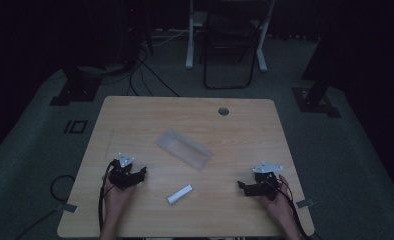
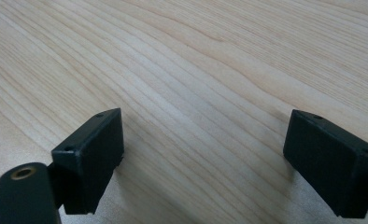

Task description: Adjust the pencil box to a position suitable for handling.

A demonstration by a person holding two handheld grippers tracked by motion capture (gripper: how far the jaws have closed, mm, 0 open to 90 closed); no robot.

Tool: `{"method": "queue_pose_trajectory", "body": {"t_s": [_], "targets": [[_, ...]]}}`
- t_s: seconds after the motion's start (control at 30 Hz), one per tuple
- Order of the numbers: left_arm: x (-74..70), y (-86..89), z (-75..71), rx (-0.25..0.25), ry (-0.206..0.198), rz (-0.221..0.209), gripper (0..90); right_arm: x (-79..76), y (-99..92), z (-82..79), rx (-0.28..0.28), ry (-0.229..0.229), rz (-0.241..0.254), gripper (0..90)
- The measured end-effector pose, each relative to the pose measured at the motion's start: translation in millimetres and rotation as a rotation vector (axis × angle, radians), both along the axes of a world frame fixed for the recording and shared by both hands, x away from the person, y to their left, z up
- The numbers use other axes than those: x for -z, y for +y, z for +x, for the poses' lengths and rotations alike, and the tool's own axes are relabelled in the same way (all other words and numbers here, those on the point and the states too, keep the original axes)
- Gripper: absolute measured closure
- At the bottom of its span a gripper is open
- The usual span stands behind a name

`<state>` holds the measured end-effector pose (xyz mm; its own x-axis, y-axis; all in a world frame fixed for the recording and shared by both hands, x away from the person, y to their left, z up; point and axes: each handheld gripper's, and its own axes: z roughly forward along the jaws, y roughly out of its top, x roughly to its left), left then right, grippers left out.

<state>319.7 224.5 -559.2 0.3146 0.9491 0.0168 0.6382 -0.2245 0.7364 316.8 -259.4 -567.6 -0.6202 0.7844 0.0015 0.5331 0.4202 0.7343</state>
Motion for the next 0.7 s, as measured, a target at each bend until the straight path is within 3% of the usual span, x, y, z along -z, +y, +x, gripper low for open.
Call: {"method": "queue_pose_trajectory", "body": {"t_s": [0.43,0.47,0.5,0.57,0.7], "targets": [[0.1,-0.4,-0.2,0.006,-0.001,0.001,33.4,-0.5,1.8,-0.2,0.031,0.004,-0.005,13.0],[0.1,-0.3,-0.2,0.007,-0.001,0.001,33.4,-3.1,2.0,-2.0,0.039,0.013,-0.010,22.1],[0.1,-0.4,-0.2,0.006,-0.001,0.001,33.4,-3.1,2.0,-2.0,0.039,0.013,-0.010,22.1],[0.1,-0.4,-0.2,0.007,-0.001,0.001,33.4,-7.2,4.2,-5.0,0.025,0.022,-0.026,31.3],[0.1,-0.3,-0.2,0.007,-0.001,0.001,33.4,-23.0,15.1,-13.3,-0.015,-0.037,-0.026,38.2]]}}
